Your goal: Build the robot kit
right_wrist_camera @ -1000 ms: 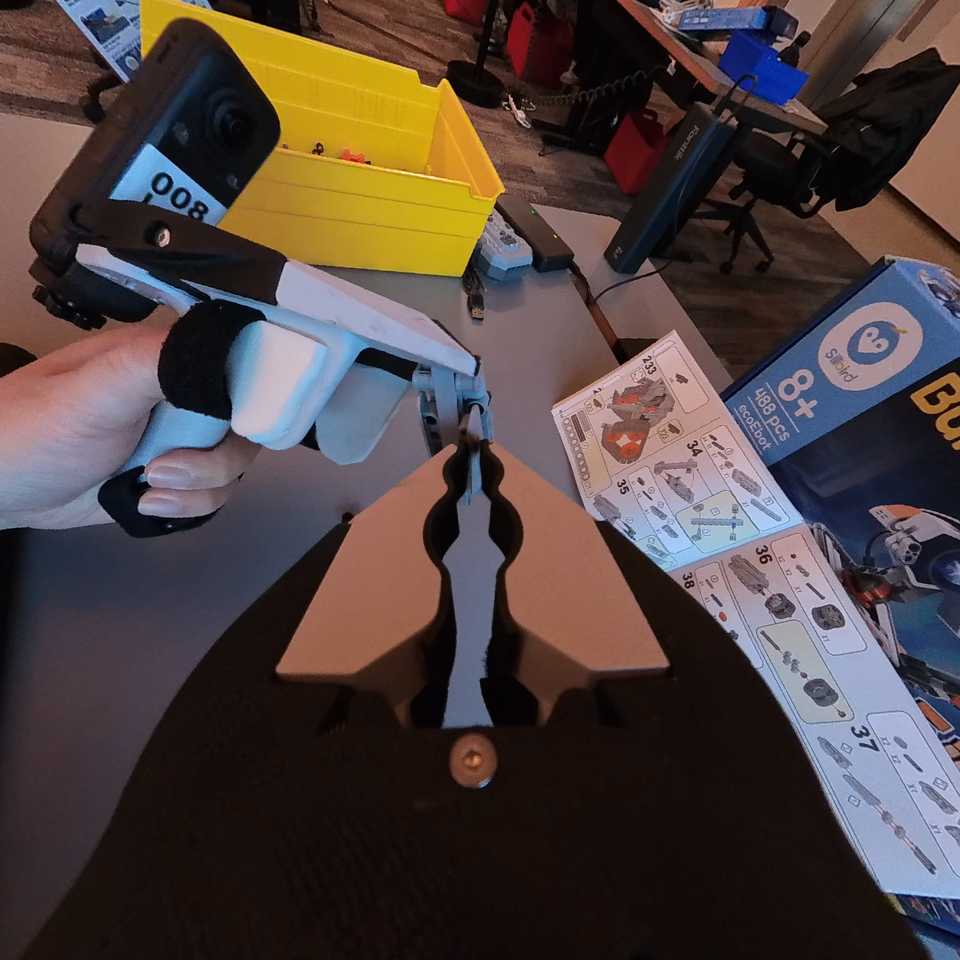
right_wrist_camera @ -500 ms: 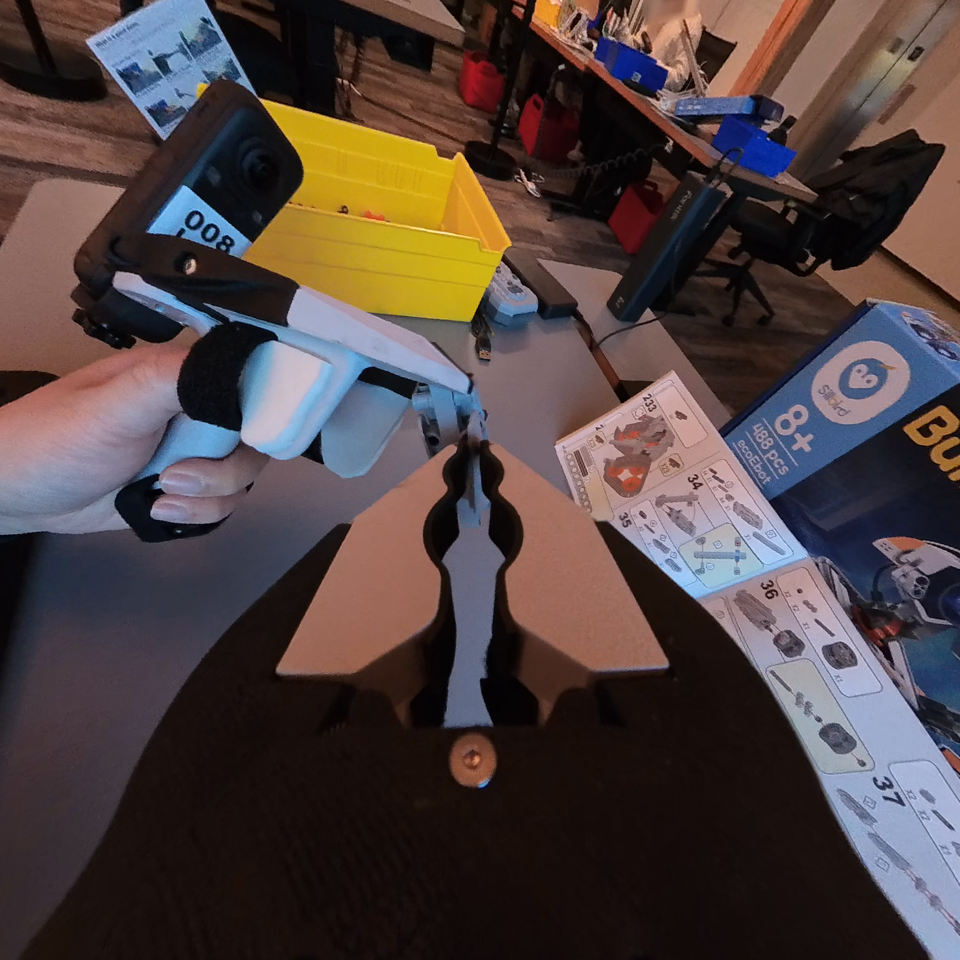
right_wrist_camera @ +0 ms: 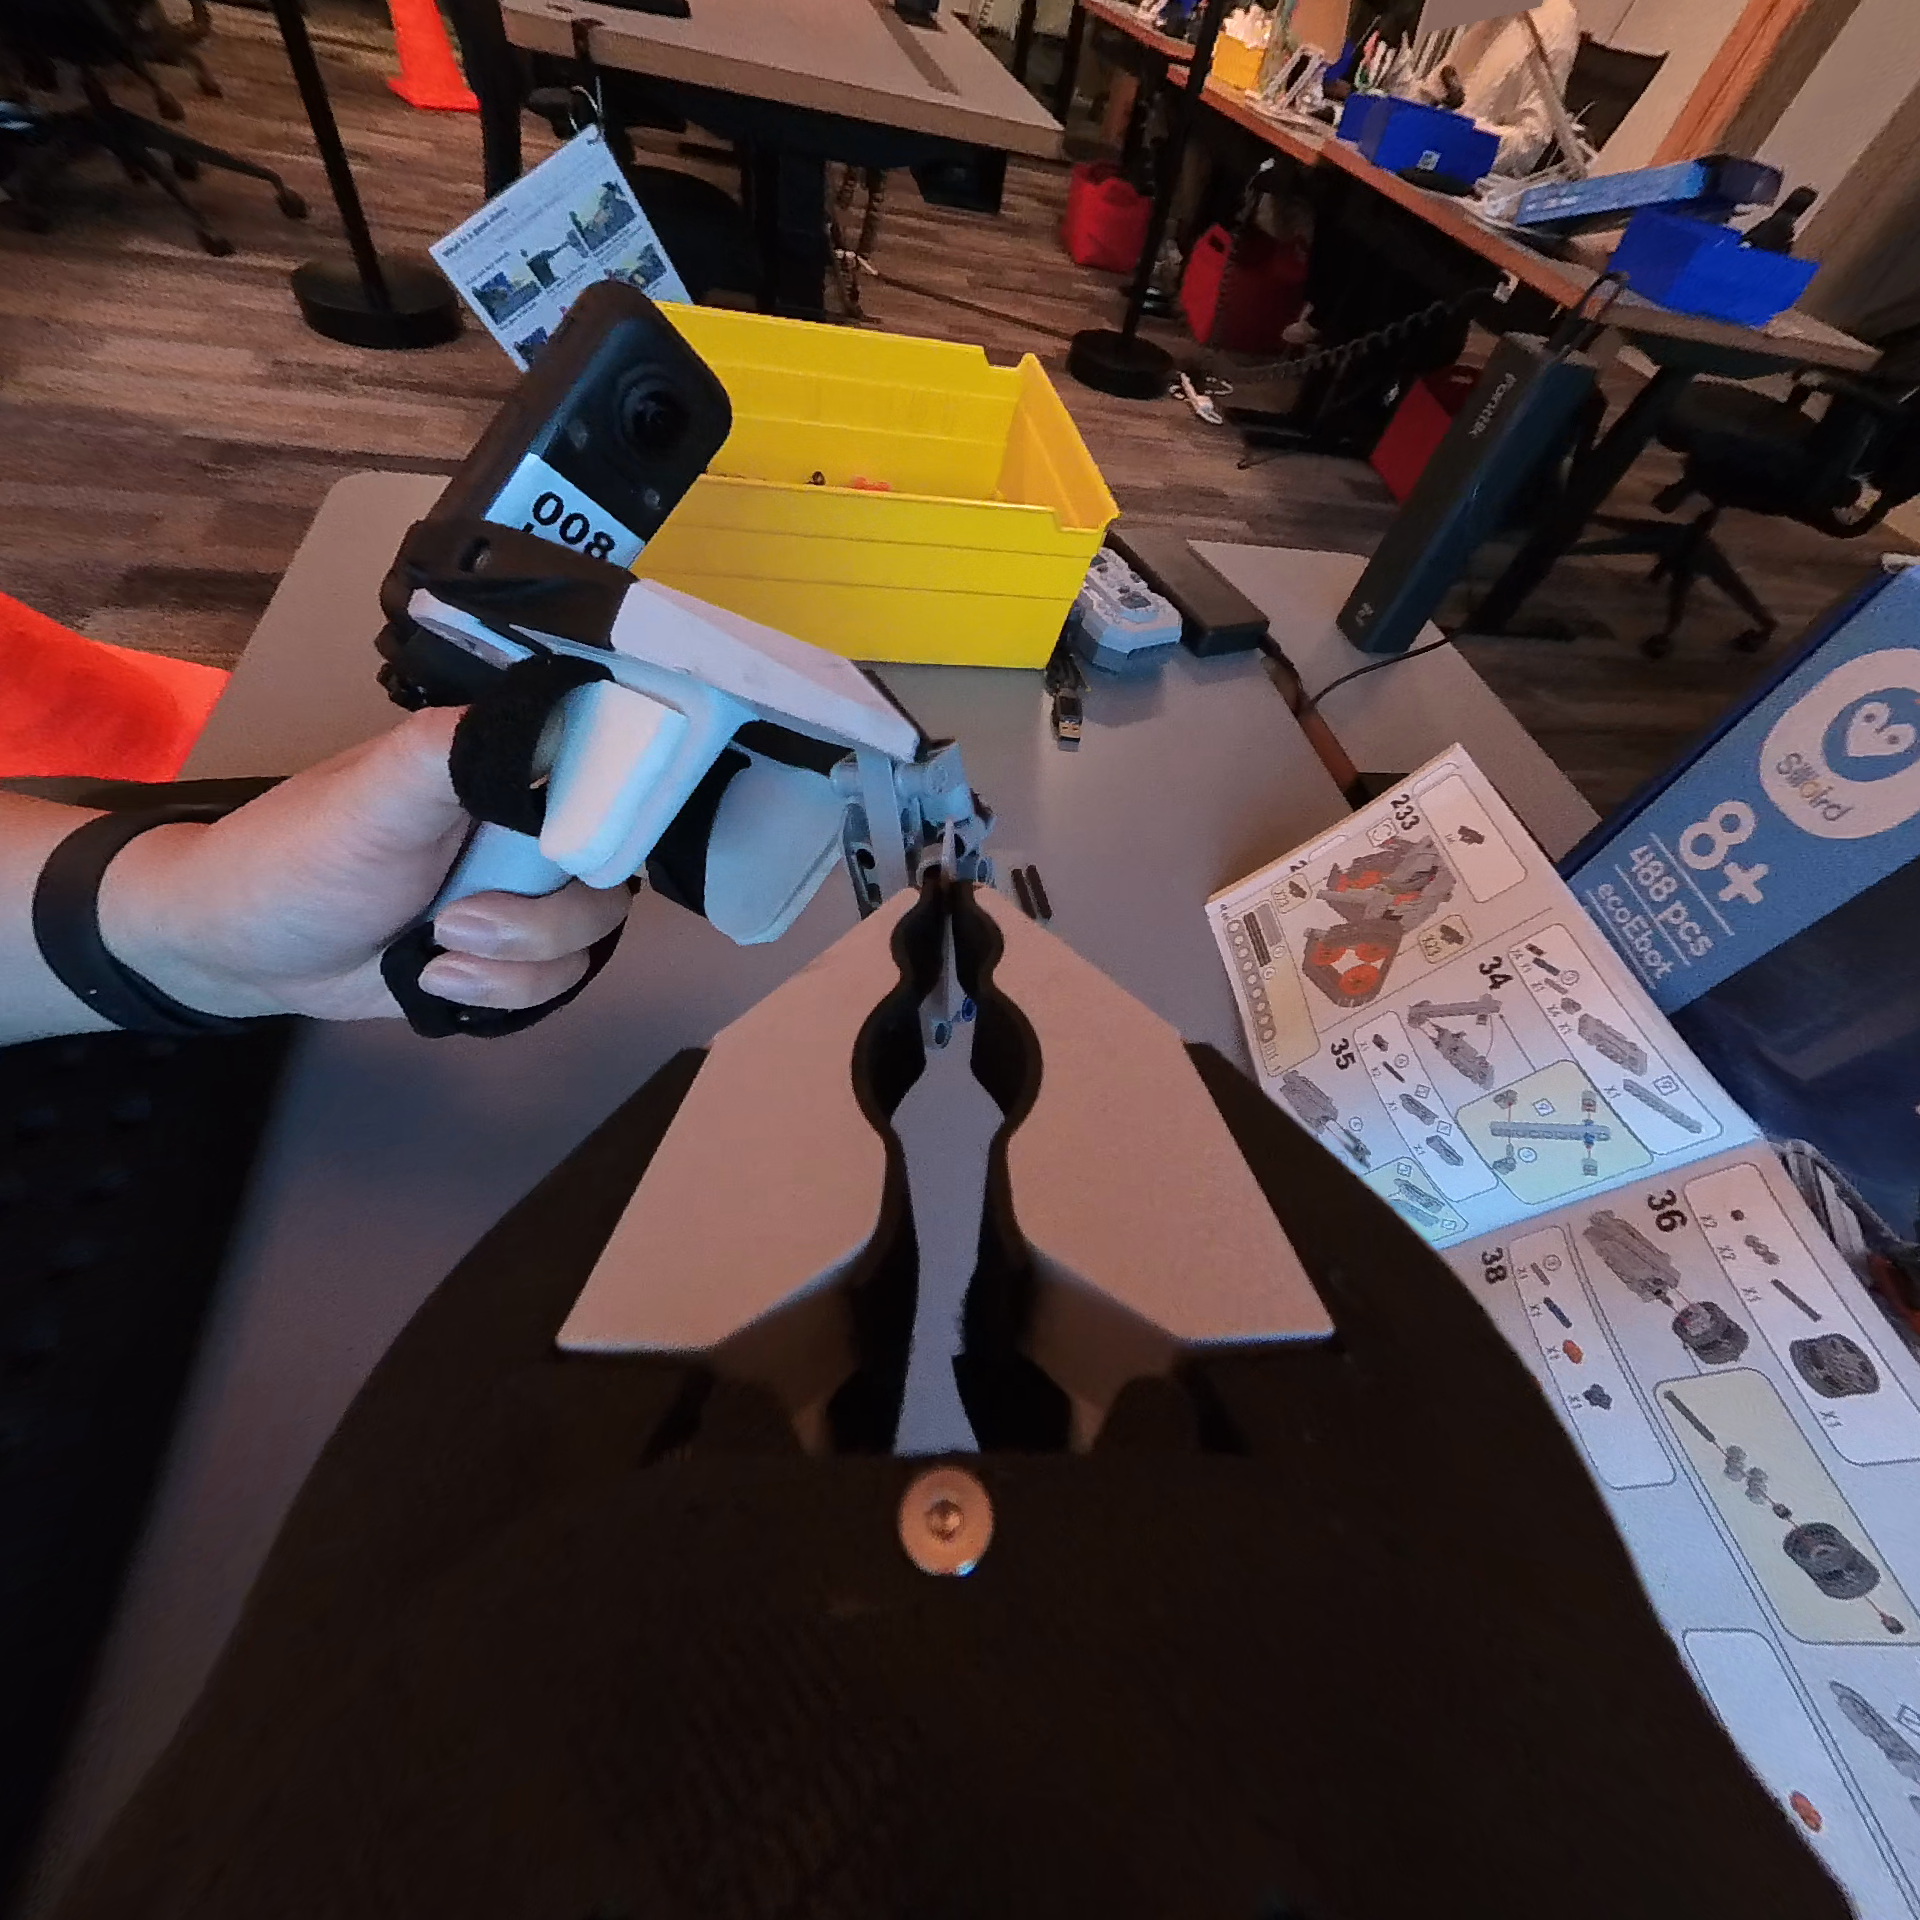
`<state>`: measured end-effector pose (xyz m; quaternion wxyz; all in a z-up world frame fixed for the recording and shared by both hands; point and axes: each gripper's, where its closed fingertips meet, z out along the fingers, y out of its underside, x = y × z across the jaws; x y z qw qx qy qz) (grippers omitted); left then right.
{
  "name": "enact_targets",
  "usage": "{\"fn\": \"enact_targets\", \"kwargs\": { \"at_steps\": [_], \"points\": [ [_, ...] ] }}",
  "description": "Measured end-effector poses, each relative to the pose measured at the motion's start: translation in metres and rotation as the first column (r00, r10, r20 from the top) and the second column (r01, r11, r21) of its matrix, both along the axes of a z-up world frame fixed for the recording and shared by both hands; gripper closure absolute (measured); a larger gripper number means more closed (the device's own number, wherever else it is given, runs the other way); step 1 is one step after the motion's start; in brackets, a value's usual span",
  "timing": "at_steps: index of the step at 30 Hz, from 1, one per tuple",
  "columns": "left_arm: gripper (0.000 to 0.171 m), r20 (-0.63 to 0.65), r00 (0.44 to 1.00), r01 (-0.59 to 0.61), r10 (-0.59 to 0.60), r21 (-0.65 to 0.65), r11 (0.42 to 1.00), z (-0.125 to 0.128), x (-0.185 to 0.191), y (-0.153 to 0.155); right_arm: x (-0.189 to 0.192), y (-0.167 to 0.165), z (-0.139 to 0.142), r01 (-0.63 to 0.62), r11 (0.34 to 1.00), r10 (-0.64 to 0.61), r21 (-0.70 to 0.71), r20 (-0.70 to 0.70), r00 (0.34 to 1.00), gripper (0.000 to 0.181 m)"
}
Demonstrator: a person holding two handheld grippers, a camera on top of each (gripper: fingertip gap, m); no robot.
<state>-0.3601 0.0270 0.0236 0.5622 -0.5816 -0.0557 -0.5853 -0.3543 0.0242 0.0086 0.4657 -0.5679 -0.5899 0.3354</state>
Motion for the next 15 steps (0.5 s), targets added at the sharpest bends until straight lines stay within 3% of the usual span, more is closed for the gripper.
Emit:
{"fn": "enact_targets", "kwargs": {
  "at_steps": [4,10,15],
  "points": [
    [0.146,0.014,1.0,0.004,-0.003,-0.009,1.0,0.0,0.001,0.0,0.0,-0.001,0.0,-0.007,1.0,0.007,0.008,0.0,1.0,0.181],
    [0.146,-0.093,0.99,-0.107,0.105,-0.013,0.994,-0.006,-0.002,0.003,-0.004,0.003,-0.006,0.066,0.993,-0.07,0.093,0.044,0.997,0.181],
    [0.148,0.008,0.995,-0.097,0.097,-0.038,0.995,-0.006,-0.01,0.004,-0.009,0.001,-0.007,0.096,0.985,-0.104,0.143,0.053,0.993,0.181]
  ]
}}
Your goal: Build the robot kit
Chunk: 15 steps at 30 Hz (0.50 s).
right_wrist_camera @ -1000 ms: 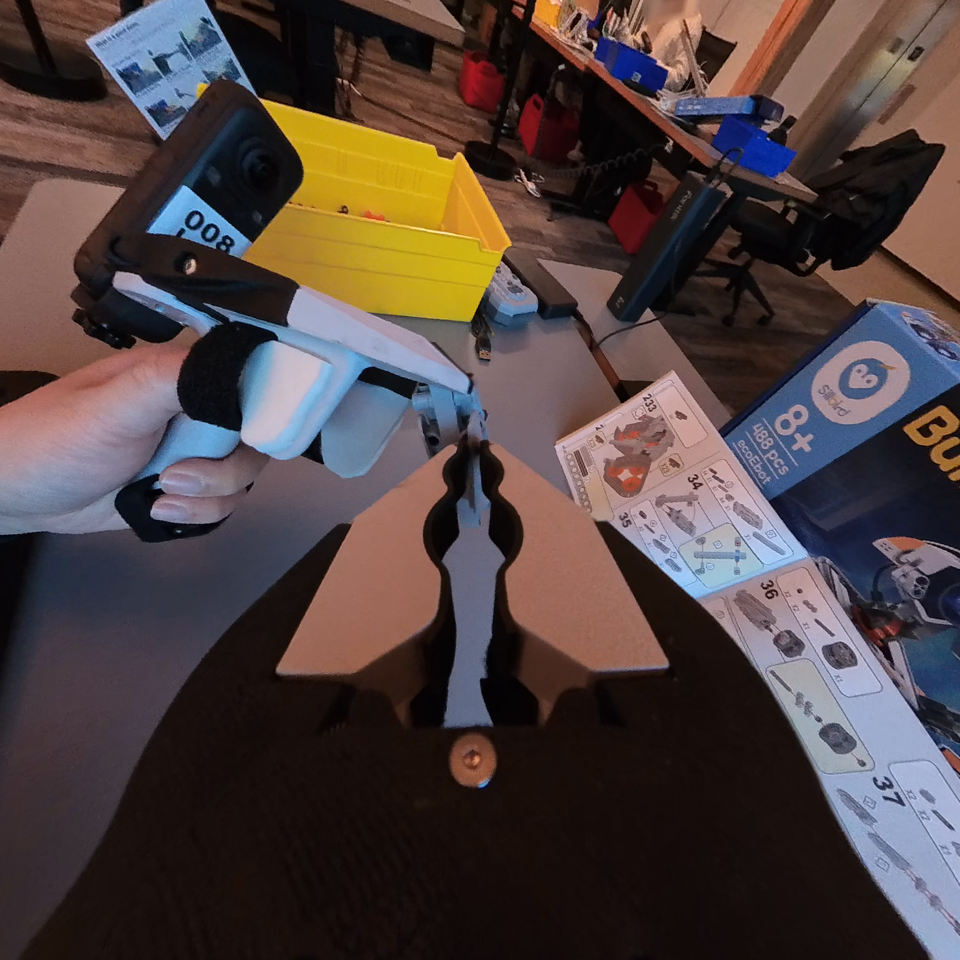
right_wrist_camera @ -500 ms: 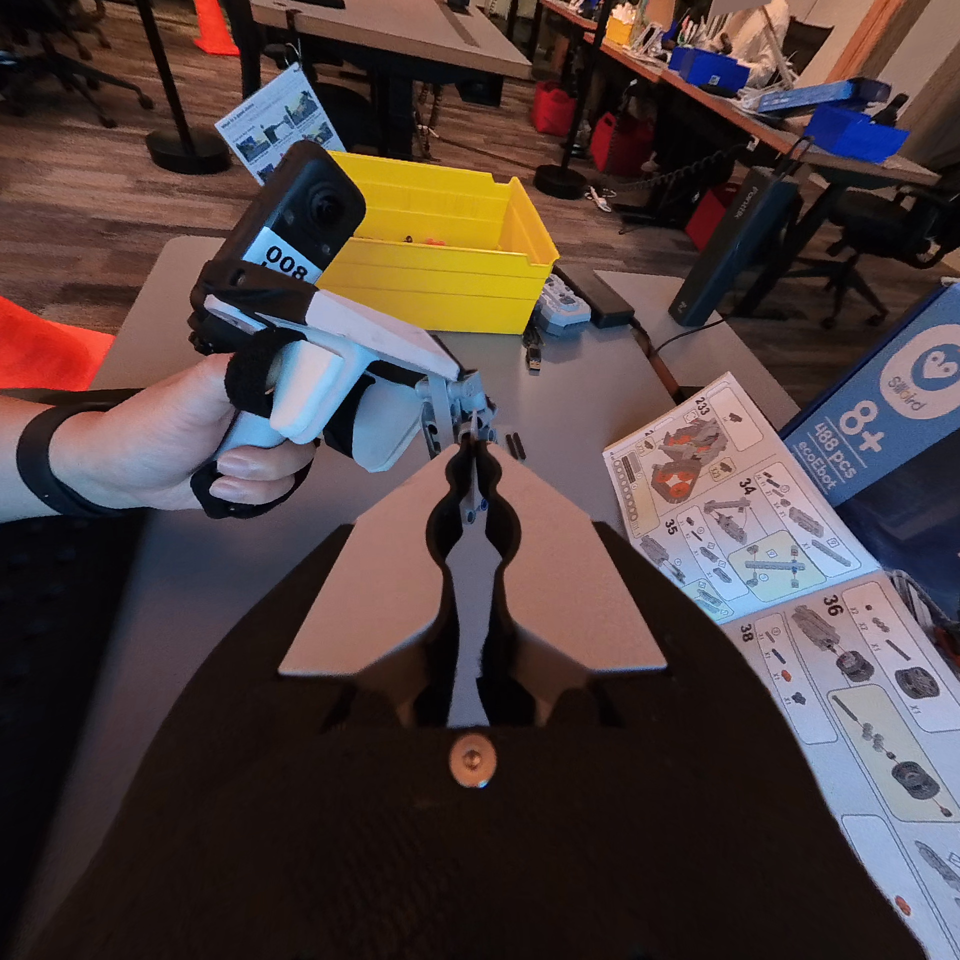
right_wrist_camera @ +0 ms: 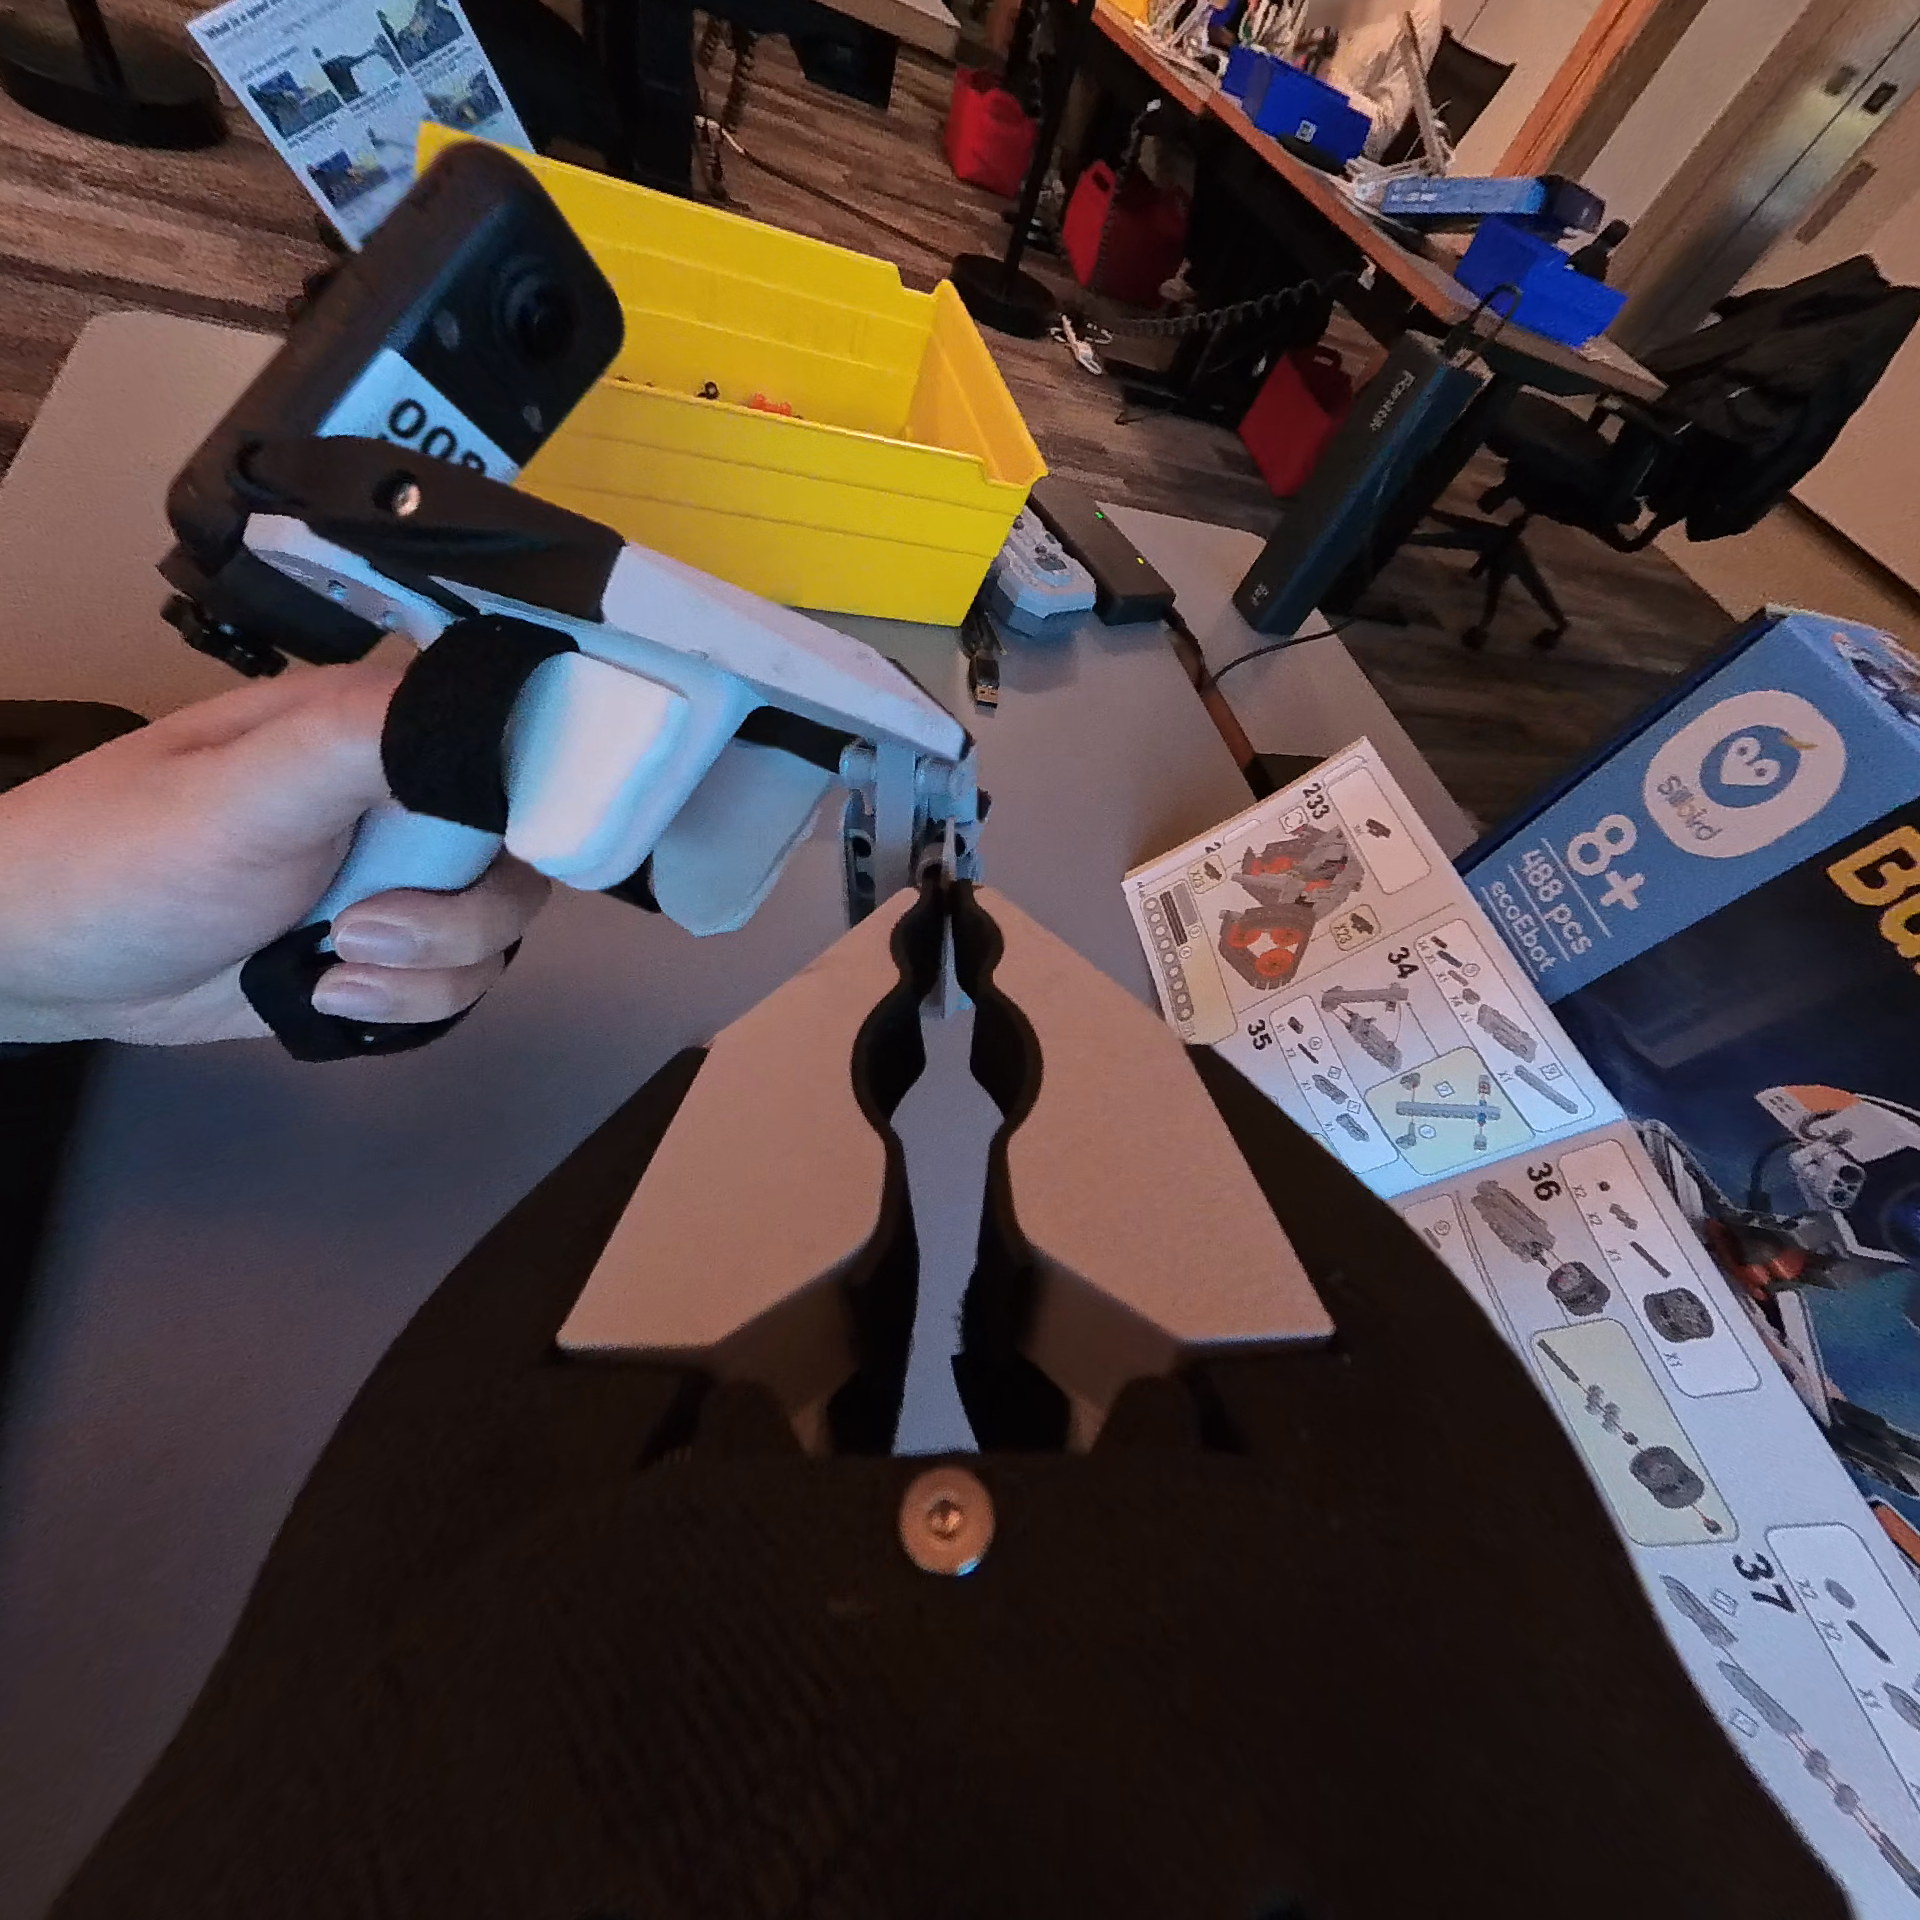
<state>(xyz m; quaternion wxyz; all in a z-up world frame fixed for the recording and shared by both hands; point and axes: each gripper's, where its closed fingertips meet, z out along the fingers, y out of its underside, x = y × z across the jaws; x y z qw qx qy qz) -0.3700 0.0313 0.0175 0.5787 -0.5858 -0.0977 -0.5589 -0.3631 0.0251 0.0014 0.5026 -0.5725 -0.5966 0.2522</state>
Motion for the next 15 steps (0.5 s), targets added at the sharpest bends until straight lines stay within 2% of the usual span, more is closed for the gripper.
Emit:
{"fn": "enact_targets", "kwargs": {
  "at_steps": [8,15],
  "points": [
    [0.149,0.155,0.986,0.074,-0.068,-0.029,0.997,-0.0011,-0.0022,0.0023,0.0006,0.0007,0.0013,-0.029,0.996,0.025,-0.087,-0.049,0.999,0.18],
    [0.148,0.148,0.988,0.041,-0.033,-0.052,0.998,-0.007,-0.0036,0.0069,-0.001,0.0072,-0.0052,0.033,0.999,-0.034,-0.039,-0.02,0.999,0.181]
  ]
}}
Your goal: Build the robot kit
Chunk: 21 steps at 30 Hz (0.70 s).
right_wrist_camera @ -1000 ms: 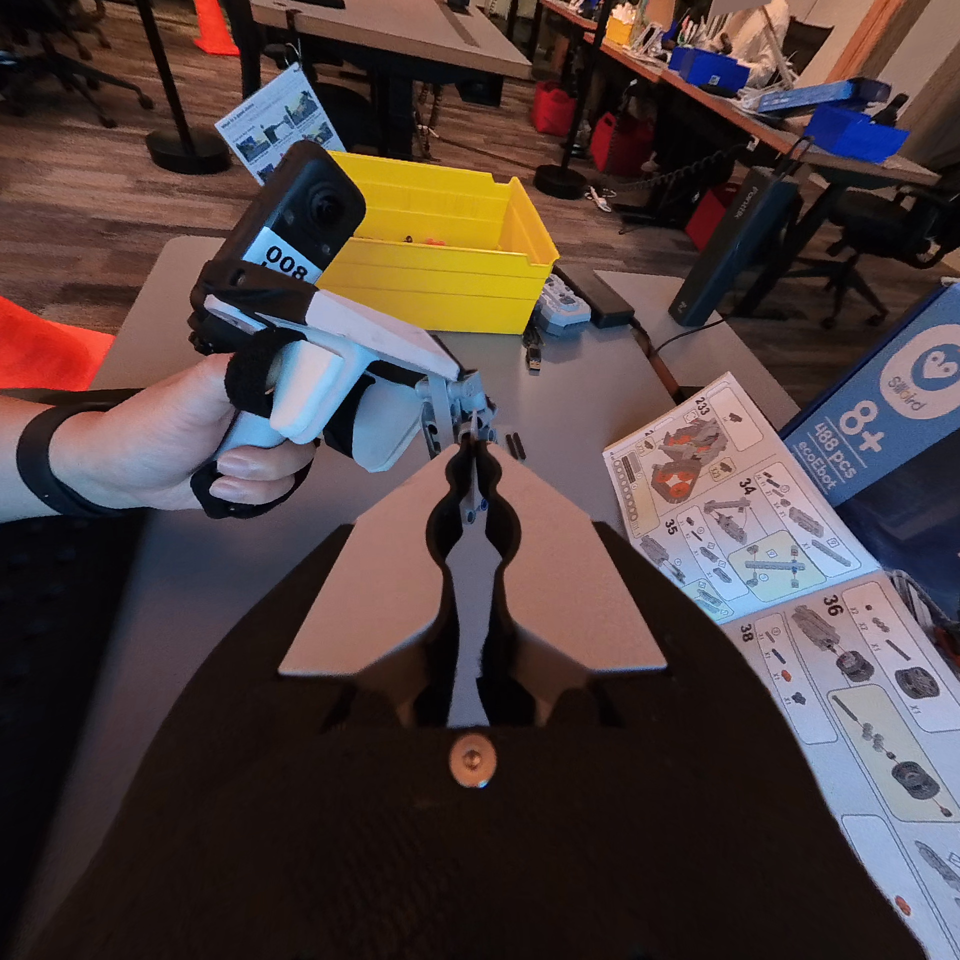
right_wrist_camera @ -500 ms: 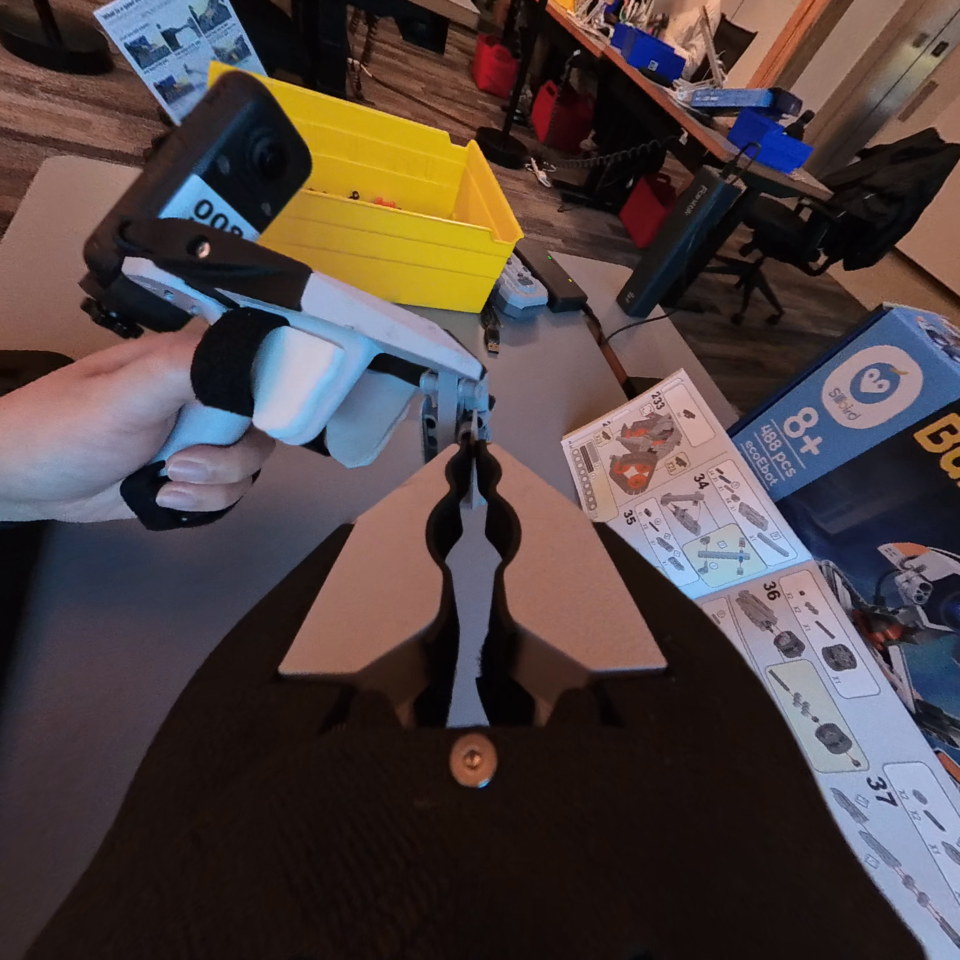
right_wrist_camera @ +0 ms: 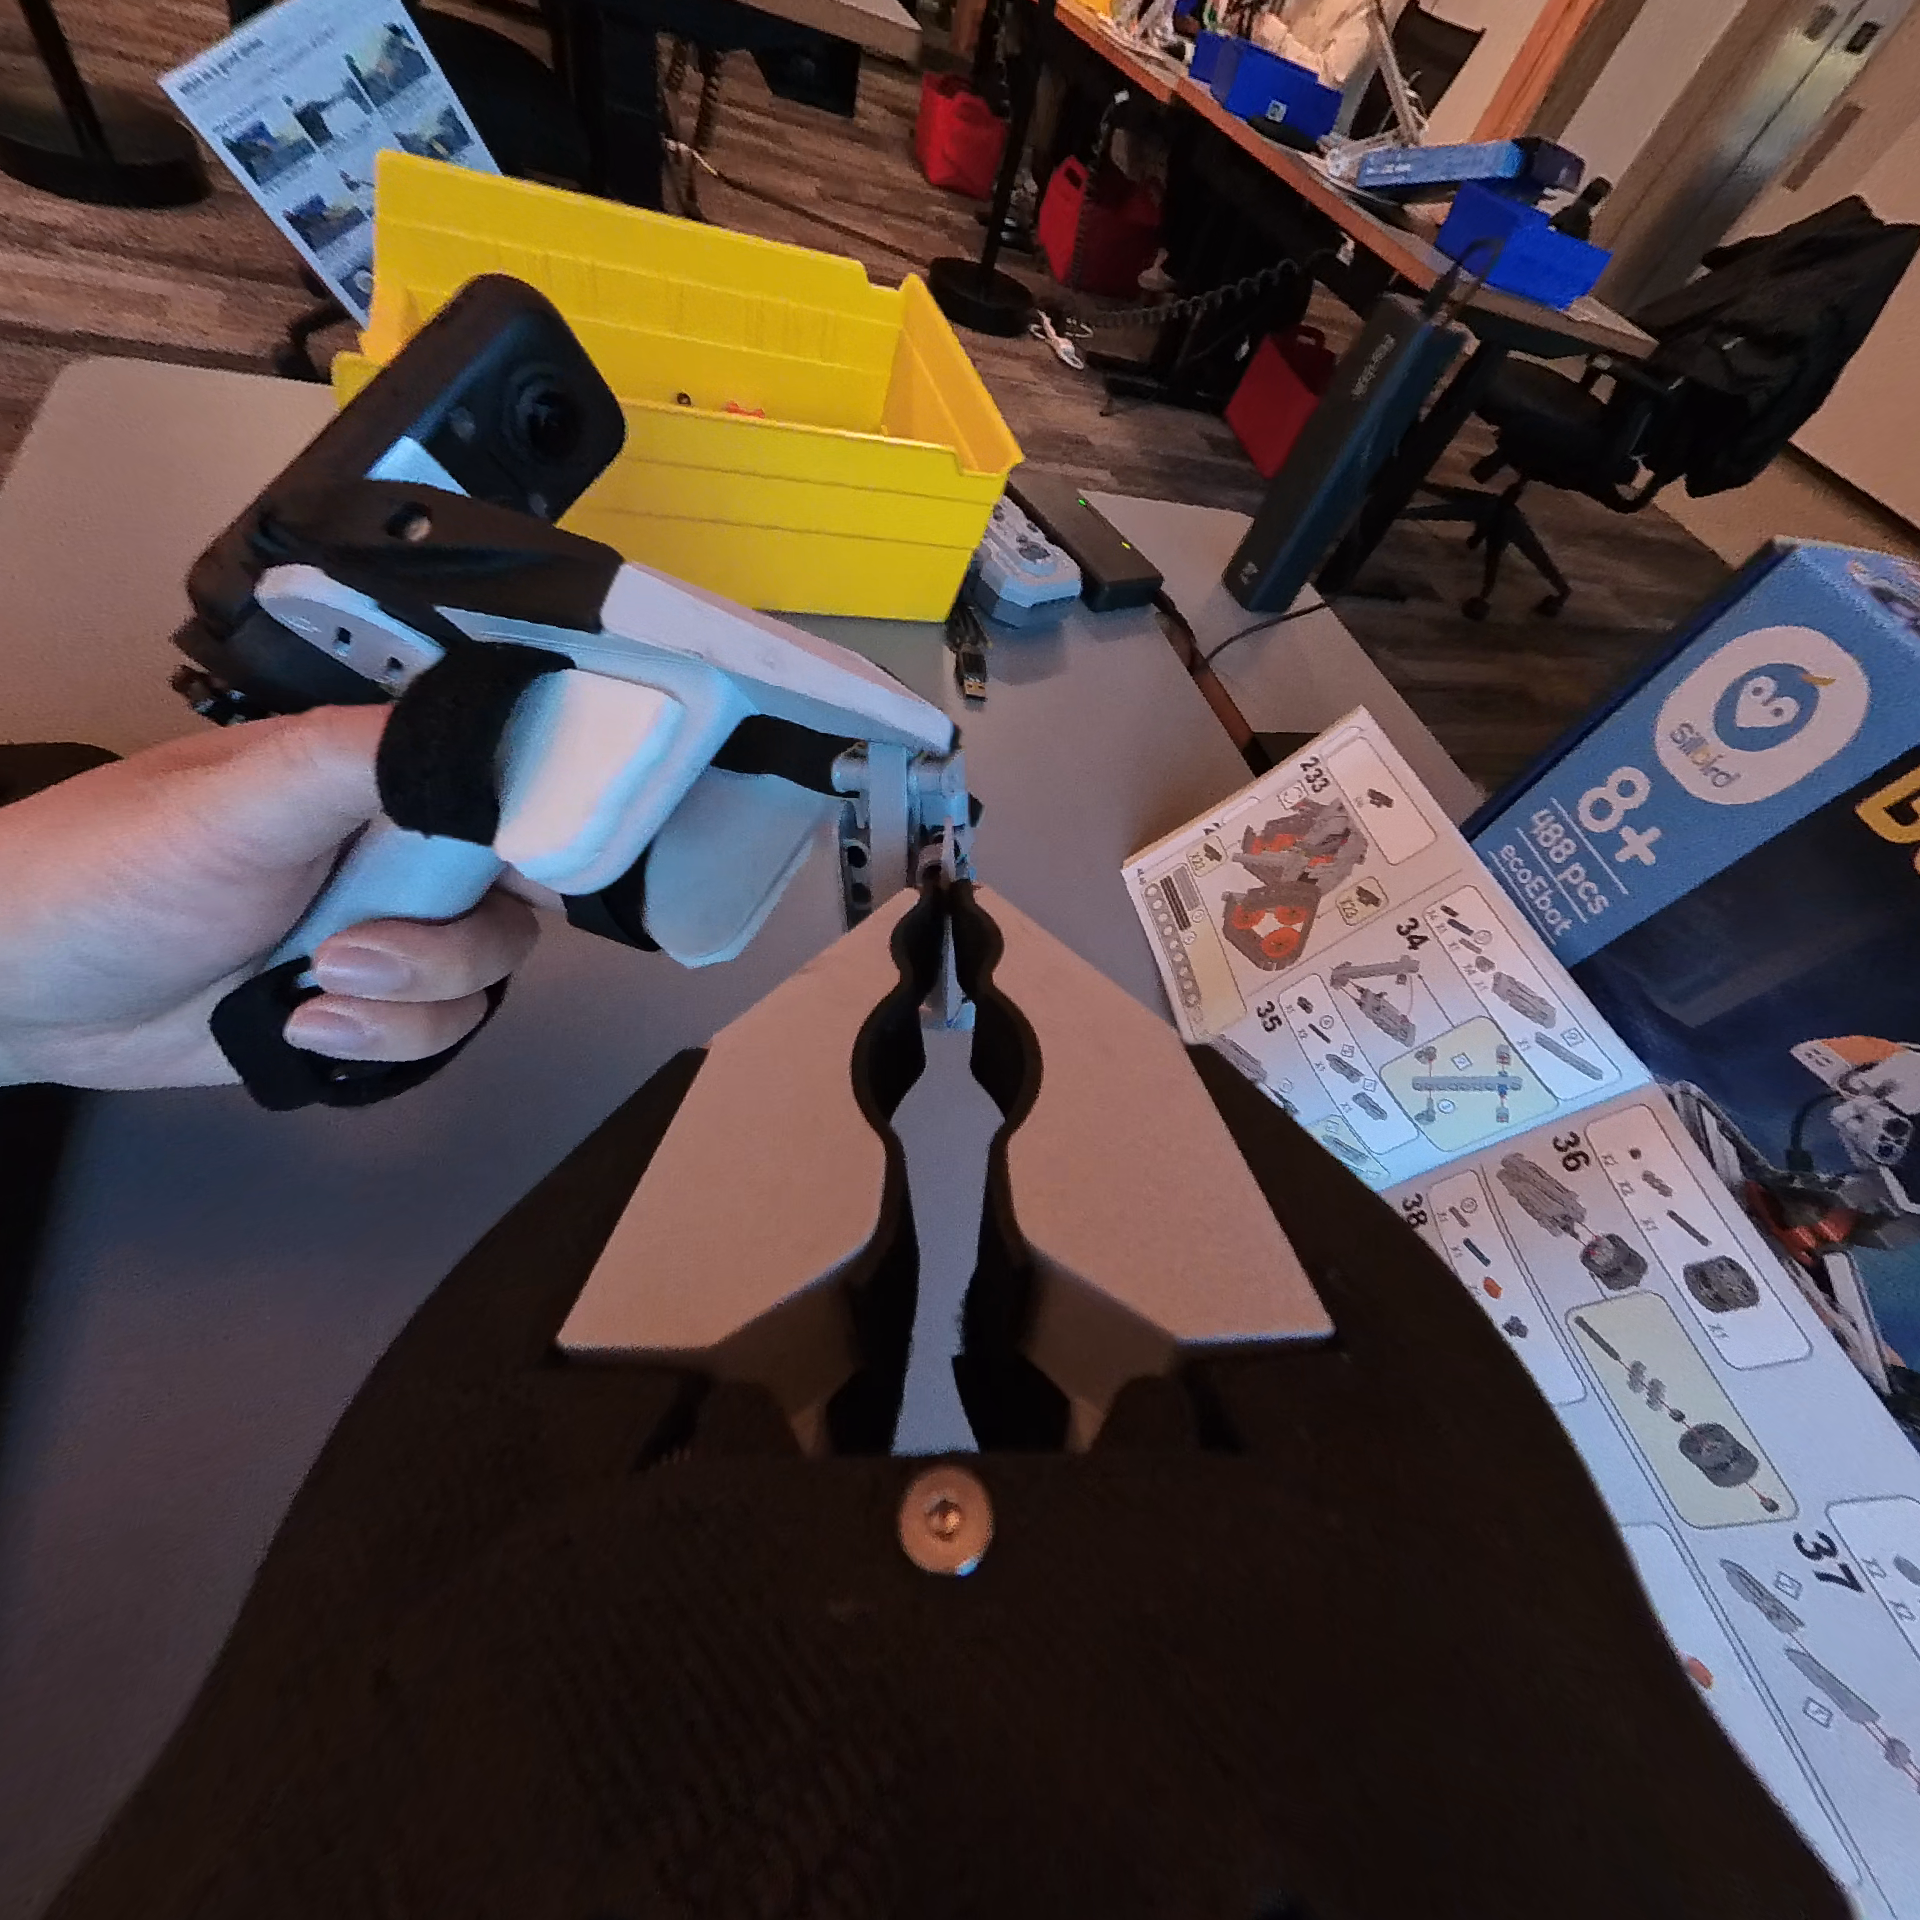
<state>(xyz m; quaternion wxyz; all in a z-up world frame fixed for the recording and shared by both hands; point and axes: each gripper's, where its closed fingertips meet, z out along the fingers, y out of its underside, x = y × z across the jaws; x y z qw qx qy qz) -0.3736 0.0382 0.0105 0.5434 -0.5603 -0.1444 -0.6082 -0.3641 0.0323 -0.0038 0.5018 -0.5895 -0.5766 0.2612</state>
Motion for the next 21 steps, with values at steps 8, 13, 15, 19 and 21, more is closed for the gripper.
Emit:
{"fn": "enact_targets", "kwargs": {
  "at_steps": [8,13,15,19,21],
  "points": [
    [0.149,0.031,0.999,-0.014,0.016,-0.073,0.997,-0.013,-0.005,0.007,-0.004,0.004,-0.011,0.052,0.999,-0.052,-0.006,0.02,0.998,0.181],
    [0.151,0.05,0.998,-0.021,0.025,-0.079,0.997,-0.016,-0.008,0.009,-0.006,0.003,-0.014,0.076,0.995,-0.076,-0.061,0.008,0.997,0.181],
    [0.151,0.007,0.999,-0.047,0.048,-0.066,0.997,-0.015,-0.009,0.009,-0.007,0.004,-0.013,0.09,0.994,-0.09,-0.061,0.004,0.996,0.181],
    [0.152,-0.024,0.997,-0.078,0.077,-0.049,0.996,-0.013,-0.01,0.008,-0.008,0.003,-0.013,0.111,0.991,-0.112,-0.074,-0.012,0.994,0.18],
    [0.152,-0.031,0.996,-0.083,0.081,-0.044,0.996,-0.012,-0.01,0.008,-0.008,0.003,-0.012,0.12,0.989,-0.123,-0.082,-0.021,0.992,0.18]
  ]
}}
